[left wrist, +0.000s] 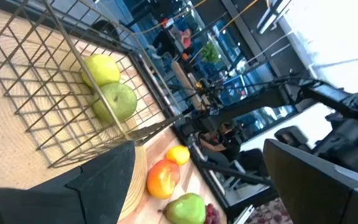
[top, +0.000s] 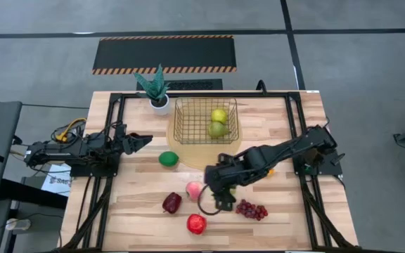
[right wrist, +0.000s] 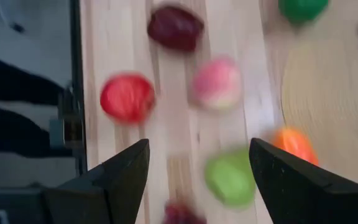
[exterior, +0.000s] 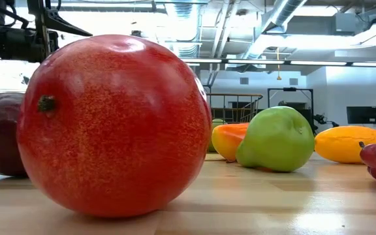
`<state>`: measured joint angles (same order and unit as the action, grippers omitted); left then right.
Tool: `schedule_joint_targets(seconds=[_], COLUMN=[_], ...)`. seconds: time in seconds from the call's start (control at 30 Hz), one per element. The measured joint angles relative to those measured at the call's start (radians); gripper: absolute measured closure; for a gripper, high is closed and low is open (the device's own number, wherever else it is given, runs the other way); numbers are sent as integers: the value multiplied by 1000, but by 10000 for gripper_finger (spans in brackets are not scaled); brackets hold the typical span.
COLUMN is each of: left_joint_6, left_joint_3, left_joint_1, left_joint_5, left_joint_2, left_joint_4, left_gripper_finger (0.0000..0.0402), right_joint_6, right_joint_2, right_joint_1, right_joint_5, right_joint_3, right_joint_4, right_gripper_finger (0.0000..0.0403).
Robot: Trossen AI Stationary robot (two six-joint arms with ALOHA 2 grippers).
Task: Build produce basket
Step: Put the pink peach into the wire basket
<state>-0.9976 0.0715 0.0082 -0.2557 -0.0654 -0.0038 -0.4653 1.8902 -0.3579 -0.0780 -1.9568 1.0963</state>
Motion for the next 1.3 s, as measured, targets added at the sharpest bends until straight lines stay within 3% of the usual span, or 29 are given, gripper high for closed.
schedule_joint_targets(seconds=[0.23,0.43,0.6,0.87,1.3], left_joint_6=[7,-11,-14,-28,-28], left_joint_3=[0,0,0,0,0], left_joint_1=[0,0,0,0,-1], left_joint_5=[56,75,94,129,143], left_joint_2=[0,0,0,0,0], left_joint_4=[-8,-8,-8,-6,-6], left_gripper_finger=[61,61,61,61,61], right_joint_6=[169,305,416,524,521], right_joint_2=[96,193,249,278,335], right_joint_1=[42,73,79,80,84], right_joint_5=[3,107,100,101,75], right_joint_3=[0,0,0,0,0], right_joint_4=[-128,-202,-216,-218,-245], right_gripper_finger=[107,107,104,58,30])
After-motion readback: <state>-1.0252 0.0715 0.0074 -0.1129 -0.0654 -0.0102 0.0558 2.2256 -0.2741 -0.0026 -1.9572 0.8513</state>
